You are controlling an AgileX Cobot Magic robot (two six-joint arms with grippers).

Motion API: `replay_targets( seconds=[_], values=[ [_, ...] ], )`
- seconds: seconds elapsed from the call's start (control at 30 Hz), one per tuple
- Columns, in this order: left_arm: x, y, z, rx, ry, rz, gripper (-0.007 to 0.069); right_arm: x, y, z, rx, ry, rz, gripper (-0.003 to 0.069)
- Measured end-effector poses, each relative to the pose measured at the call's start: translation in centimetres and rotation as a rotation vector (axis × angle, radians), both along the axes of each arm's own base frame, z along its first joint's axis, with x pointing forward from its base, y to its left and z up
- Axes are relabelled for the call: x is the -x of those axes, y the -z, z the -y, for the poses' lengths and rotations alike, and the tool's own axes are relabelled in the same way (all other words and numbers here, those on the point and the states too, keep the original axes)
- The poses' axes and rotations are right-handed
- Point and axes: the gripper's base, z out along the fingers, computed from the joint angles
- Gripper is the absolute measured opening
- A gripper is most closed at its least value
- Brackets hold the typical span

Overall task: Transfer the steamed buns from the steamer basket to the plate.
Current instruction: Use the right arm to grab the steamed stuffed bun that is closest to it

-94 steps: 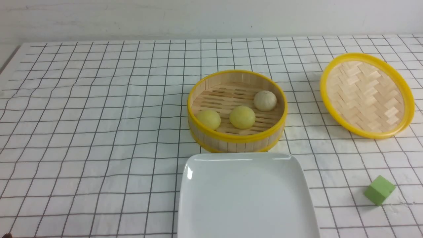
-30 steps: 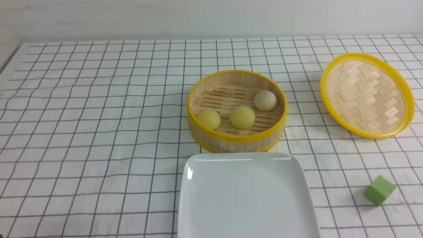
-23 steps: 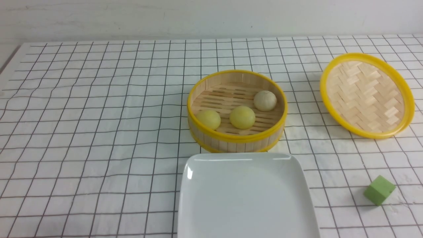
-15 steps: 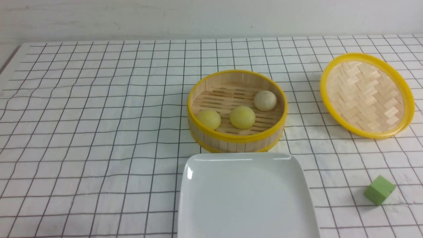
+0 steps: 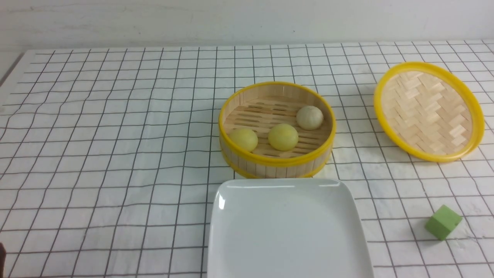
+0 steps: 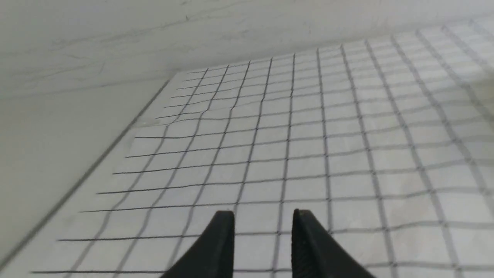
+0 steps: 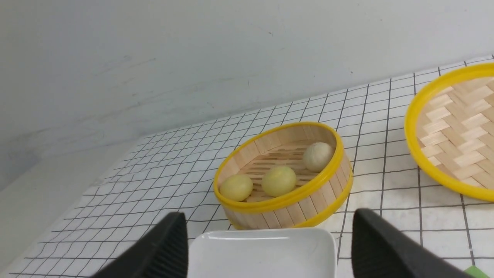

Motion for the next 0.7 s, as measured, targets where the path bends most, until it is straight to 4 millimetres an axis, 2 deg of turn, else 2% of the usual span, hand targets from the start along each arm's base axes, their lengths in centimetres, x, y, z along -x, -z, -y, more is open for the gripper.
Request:
replay_targets(
  seconds=[0.03, 0.1, 0.17, 0.33, 0.53, 0.7],
  values=[
    [0.0, -0.4, 0.2, 0.101, 0.018, 0.045, 0.0242, 0.0, 0.0, 0.0, 0.001, 0.000, 0.000, 0.0546],
    [0.0, -0.7, 0.4, 0.194, 0.037, 0.088, 0.0242, 0.0, 0.0, 0.0, 0.002, 0.000, 0.001, 0.0546],
    [0.1, -1.6, 0.7, 0.387, 0.090, 0.187, 0.0242, 0.0, 0.0, 0.0, 0.001, -0.002, 0.000, 0.0546],
    [0.2, -2.4, 0.9, 0.652, 0.153, 0.262, 0.0242, 0.0, 0.0, 0.0, 0.002, -0.003, -0.001, 0.0546],
    [0.2, -2.5, 0.9, 0.840, 0.170, 0.261, 0.0242, 0.0, 0.0, 0.0, 0.002, -0.003, -0.001, 0.0546],
    [0.2, -2.5, 0.9, 0.885, 0.176, 0.260, 0.0242, 0.0, 0.0, 0.0, 0.003, -0.003, -0.001, 0.0546]
  ],
)
